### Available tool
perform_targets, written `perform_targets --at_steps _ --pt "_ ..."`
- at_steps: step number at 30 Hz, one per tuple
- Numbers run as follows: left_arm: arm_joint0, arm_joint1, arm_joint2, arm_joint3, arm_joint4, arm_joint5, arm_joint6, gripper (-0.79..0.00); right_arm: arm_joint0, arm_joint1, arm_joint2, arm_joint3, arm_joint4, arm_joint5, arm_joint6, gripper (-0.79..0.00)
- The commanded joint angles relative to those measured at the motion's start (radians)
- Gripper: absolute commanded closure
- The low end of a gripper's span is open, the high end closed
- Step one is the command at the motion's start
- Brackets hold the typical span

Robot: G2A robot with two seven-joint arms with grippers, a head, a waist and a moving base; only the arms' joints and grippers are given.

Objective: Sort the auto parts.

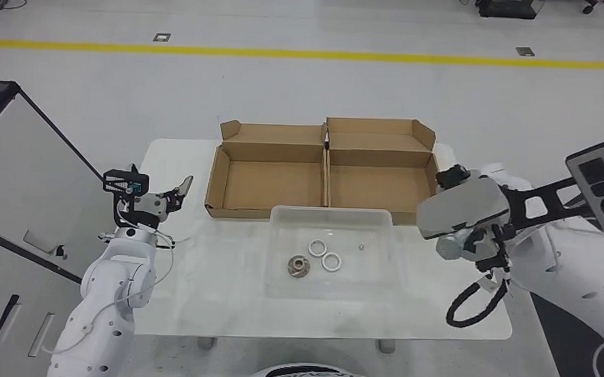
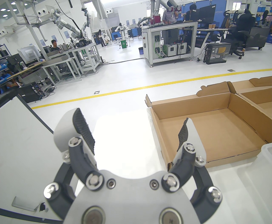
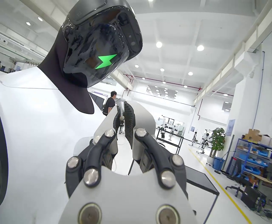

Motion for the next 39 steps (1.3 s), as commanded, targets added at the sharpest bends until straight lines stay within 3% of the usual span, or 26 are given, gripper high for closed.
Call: perform_targets --at_steps 1,10,15,24,30,34,39 --pt "0.000 0.000 0.000 0.000 0.000 0.000 0.000 -0.785 0.000 0.000 0.000 0.000 0.000 0.000 0.000 0.000" --pt "0.000 0.000 0.000 0.000 0.000 0.000 0.000 -0.785 -0.074 -0.028 0.032 -0.080 0.150 0.000 0.000 0.000" --pt "0.000 0.000 0.000 0.000 0.000 0.000 0.000 -0.785 -0.119 -0.041 0.053 -0.085 0.135 0.000 0.016 0.000" --pt "0.000 0.000 0.000 0.000 0.000 0.000 0.000 -0.785 -0.172 -0.028 0.122 -0.030 0.114 0.005 0.282 0.000" --pt "0.000 0.000 0.000 0.000 0.000 0.000 0.000 -0.785 -0.197 -0.015 0.168 -0.044 0.183 0.036 0.476 0.000" --pt "0.000 0.000 0.000 0.000 0.000 0.000 0.000 -0.785 -0.215 -0.016 0.189 -0.060 0.250 0.026 0.517 0.000" --pt "0.000 0.000 0.000 0.000 0.000 0.000 0.000 -0.785 -0.245 -0.030 0.198 -0.081 0.335 0.000 0.474 0.000"
